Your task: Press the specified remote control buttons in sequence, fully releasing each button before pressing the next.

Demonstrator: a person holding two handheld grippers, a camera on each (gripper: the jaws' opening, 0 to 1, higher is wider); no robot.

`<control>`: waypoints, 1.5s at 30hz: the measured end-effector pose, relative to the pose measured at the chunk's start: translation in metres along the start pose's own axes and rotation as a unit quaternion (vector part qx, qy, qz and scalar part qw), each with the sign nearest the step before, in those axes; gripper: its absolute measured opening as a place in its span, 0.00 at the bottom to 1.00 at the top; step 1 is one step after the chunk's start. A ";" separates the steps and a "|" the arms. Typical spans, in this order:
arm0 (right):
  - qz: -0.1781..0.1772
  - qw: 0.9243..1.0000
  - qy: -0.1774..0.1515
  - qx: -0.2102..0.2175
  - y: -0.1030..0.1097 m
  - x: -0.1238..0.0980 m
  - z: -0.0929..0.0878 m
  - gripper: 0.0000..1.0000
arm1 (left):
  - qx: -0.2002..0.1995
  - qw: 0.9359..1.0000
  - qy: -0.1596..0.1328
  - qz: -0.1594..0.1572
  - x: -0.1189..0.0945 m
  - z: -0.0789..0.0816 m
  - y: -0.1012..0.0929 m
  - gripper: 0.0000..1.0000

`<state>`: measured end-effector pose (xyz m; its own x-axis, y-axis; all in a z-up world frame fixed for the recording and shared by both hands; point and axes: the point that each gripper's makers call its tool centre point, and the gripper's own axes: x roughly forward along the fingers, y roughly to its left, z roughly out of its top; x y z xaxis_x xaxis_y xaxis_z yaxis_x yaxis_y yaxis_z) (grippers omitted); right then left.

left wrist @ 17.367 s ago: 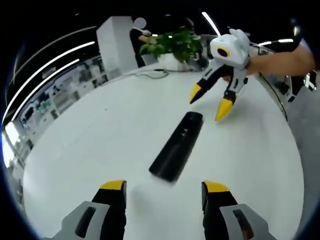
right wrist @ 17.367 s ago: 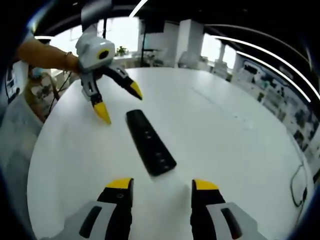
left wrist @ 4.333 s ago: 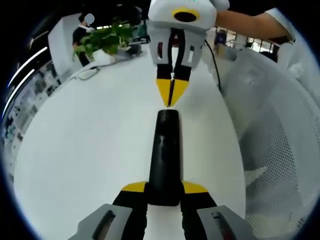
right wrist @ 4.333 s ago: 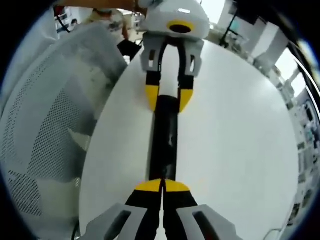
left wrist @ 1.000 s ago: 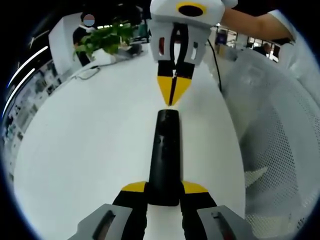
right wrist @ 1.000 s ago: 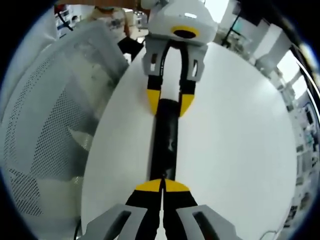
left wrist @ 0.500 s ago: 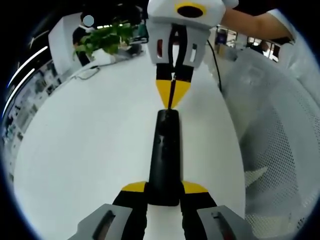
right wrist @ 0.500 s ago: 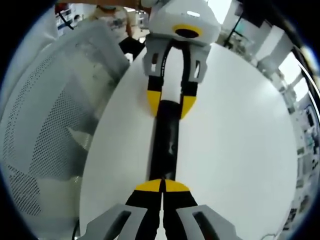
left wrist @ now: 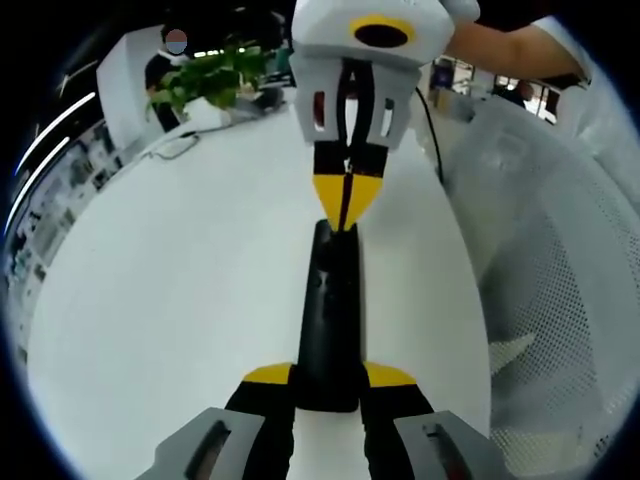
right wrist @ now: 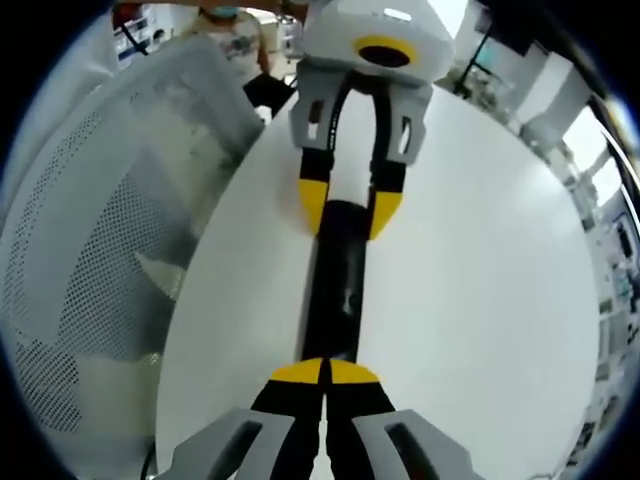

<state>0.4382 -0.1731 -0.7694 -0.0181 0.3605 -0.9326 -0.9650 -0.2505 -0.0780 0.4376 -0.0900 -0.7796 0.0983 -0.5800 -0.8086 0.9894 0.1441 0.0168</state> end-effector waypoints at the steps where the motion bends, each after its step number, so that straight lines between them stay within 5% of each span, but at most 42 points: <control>1: 0.000 1.000 0.000 0.000 0.000 0.000 0.000 0.00 | 0.000 1.000 0.000 0.000 0.000 0.000 0.000 0.24; 45: 0.016 1.000 0.006 0.020 0.000 0.005 0.000 0.00 | -0.002 1.000 -0.002 0.002 0.001 -0.002 0.002 0.24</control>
<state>0.4386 -0.1714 -0.7742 -0.0451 0.3414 -0.9388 -0.9736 -0.2254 -0.0351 0.4397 -0.0892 -0.7817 0.1020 -0.5820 -0.8067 0.9887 0.1491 0.0175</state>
